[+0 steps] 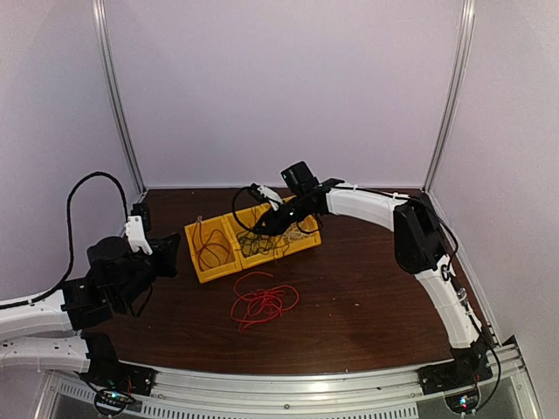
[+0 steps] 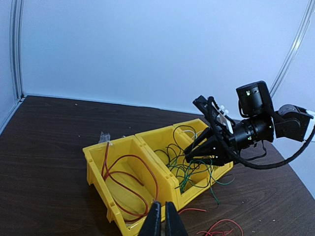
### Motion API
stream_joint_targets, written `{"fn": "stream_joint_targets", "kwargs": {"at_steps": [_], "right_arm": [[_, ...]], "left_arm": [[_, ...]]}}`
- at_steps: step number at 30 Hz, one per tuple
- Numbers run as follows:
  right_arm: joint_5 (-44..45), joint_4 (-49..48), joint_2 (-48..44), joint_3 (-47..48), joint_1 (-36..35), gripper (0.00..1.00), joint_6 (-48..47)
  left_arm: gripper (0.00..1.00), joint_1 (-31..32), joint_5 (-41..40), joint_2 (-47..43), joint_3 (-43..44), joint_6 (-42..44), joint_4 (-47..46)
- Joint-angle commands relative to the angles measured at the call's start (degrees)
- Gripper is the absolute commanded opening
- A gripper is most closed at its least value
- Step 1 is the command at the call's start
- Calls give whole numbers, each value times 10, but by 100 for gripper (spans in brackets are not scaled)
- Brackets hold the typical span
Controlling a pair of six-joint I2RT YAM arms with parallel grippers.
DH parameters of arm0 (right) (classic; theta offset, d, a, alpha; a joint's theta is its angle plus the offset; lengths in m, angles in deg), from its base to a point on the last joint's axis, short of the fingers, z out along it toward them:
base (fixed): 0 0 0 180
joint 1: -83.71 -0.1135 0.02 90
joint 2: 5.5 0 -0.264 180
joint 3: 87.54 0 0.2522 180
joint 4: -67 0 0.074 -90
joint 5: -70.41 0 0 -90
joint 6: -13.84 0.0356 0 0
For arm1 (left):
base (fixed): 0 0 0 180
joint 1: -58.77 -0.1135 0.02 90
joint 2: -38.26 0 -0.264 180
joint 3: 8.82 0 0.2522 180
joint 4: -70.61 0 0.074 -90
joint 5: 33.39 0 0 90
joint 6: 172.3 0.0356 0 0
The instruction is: Untangle the cables
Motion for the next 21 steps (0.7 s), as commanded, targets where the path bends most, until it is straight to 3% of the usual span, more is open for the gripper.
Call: {"fn": "stream_joint_targets", "kwargs": {"at_steps": [1,5,12,17,21], "right_arm": [[15,38,-96,-40,11,33,-11],[5,47,-160,-80,16,41,-24],[8,57,-257,-184,17,47,-64],[39,-14,-333,-355,23,70,-118],[36,-2,-330,-406,22,78,-159]], "left_arm": [[6,-3,4,2,2,-2,-35],[13,-3,5,20,3,-1,-44],[47,-3,3,91,35,-13,-24],[48,-3,16,125,56,-14,-10],[49,-3,18,122,55,-12,-17]]}}
